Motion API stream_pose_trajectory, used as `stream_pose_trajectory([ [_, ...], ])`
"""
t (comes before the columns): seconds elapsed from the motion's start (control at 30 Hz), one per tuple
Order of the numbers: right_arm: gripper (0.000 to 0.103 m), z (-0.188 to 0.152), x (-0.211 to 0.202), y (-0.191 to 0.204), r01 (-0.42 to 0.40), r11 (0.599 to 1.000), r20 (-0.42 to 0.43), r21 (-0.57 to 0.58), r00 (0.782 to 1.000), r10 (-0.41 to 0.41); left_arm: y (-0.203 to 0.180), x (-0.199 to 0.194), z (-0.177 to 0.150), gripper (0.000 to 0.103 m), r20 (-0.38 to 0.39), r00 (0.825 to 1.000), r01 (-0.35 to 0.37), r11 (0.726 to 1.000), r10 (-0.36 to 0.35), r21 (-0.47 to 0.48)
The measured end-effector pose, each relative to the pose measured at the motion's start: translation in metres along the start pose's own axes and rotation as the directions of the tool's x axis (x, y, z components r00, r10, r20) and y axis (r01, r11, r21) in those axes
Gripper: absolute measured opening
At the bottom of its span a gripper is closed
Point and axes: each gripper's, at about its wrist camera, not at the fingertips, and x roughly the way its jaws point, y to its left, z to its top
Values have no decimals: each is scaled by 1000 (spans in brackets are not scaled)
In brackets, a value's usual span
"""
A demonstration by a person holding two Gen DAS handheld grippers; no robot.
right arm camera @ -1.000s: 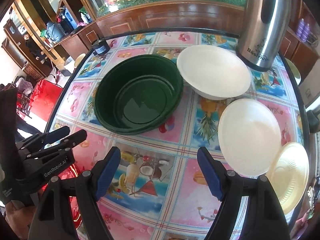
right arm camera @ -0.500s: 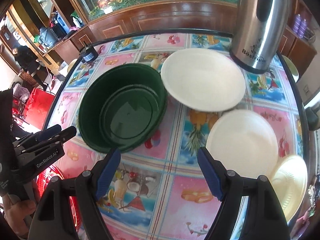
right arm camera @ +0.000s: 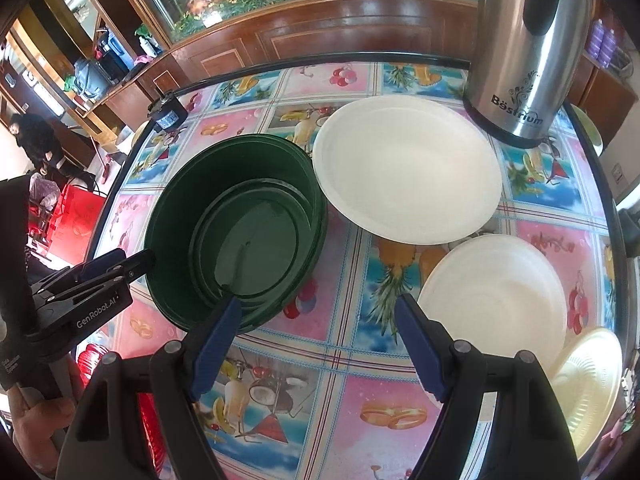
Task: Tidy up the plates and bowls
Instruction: 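Lower the left tool onto the green basin rim and close it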
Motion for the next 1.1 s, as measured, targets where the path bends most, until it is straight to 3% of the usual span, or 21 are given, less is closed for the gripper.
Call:
stream_pose_trajectory([
  [1.1,79,12,8,-5,-18,1000,-6,17,1000,18,-3,17,16,46,-38,999,16,999,-18,-35],
])
